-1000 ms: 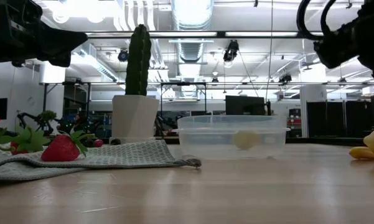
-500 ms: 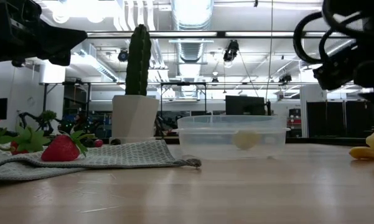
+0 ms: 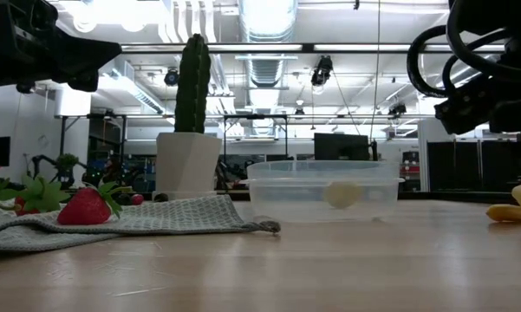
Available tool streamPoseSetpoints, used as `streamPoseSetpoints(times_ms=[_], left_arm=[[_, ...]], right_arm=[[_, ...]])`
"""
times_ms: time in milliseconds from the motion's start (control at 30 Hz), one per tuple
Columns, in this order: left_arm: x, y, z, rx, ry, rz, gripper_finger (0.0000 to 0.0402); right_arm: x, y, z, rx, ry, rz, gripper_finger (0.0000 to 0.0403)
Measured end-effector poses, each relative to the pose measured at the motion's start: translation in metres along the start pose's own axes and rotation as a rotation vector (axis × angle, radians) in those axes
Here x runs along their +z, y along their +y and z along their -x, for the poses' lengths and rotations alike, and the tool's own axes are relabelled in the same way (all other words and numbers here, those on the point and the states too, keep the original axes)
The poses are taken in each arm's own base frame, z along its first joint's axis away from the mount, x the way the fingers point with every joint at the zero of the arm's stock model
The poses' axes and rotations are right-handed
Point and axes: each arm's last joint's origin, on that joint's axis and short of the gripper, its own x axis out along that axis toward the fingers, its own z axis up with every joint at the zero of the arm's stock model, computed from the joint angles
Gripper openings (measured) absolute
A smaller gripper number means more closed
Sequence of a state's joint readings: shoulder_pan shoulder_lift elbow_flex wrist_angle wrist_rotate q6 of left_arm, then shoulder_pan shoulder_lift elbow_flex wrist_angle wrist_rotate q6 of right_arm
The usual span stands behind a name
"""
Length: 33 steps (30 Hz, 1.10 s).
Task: Pick and placing Produce into tupperware
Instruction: Put the yellow lemon into the transparent container
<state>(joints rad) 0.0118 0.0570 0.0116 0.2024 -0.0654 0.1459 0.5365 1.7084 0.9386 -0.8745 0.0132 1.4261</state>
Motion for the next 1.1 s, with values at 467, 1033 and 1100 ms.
streamPoseSetpoints(times_ms=[467,1033,1100], left_arm=[[0.0,0.0,0.0,0.0,0.001,0.0,0.0],[0.0,0.0,0.0,0.0,0.001,0.0,0.0],[0.0,0.0,0.0,0.0,0.001,0.0,0.0]], right_arm=[[0.0,-0.001,0.0,-0.009,0.008,0.012,0.0193],[0.002,0.01,0.025,-0.007,0.03,0.114,0.0193],[0.005,0.013,0.031,0.005,-0.01,0.139,0.0193]])
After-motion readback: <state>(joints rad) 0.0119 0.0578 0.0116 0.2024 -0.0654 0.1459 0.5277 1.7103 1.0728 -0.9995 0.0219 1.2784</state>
